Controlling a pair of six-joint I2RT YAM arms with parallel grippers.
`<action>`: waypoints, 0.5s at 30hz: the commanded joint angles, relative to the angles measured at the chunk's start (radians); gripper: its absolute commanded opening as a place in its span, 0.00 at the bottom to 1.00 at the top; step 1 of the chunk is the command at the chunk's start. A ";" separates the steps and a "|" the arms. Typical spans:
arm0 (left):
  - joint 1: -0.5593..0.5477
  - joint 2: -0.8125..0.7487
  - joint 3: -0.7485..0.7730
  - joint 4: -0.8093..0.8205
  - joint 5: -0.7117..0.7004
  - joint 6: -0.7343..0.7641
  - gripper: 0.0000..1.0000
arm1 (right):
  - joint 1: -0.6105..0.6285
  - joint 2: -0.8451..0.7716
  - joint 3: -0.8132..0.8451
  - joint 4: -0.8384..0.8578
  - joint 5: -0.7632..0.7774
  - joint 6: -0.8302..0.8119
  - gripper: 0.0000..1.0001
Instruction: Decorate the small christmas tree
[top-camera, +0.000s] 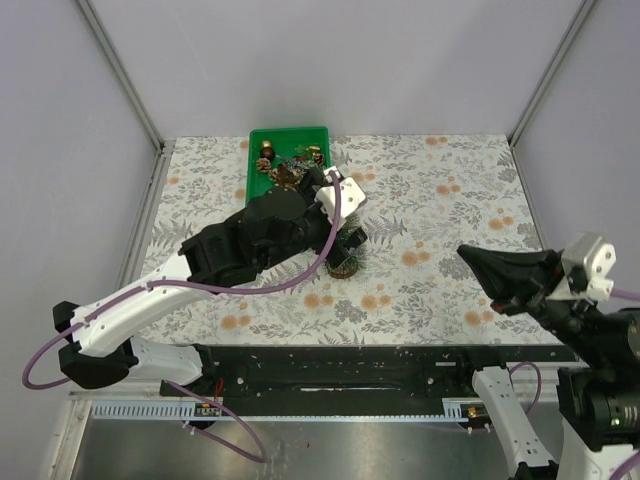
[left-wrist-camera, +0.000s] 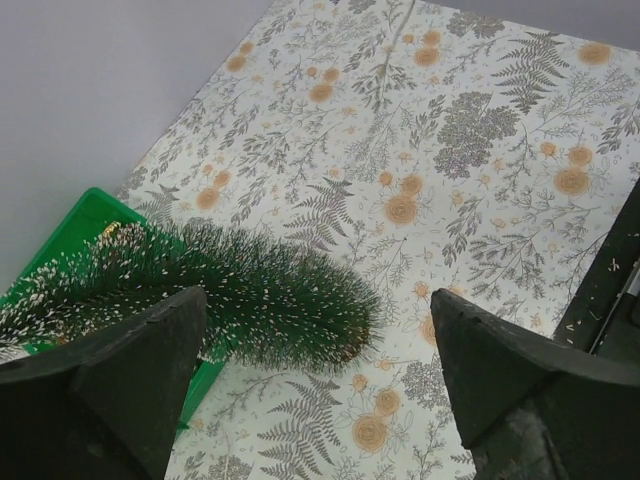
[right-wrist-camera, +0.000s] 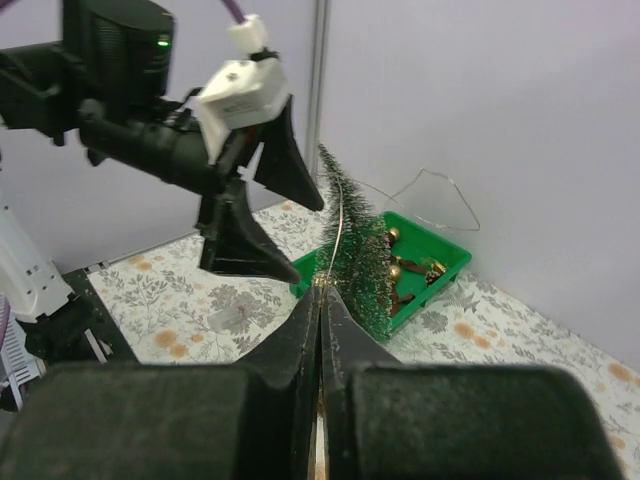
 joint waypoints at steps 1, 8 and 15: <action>0.003 0.014 -0.023 0.103 0.034 0.052 0.99 | 0.005 -0.064 0.002 -0.044 -0.049 -0.014 0.00; -0.001 0.029 -0.086 0.229 0.174 0.159 0.99 | 0.005 -0.112 -0.017 -0.076 -0.039 -0.046 0.00; -0.030 0.080 -0.086 0.333 0.127 0.251 0.99 | 0.020 -0.136 -0.014 -0.096 -0.054 -0.068 0.00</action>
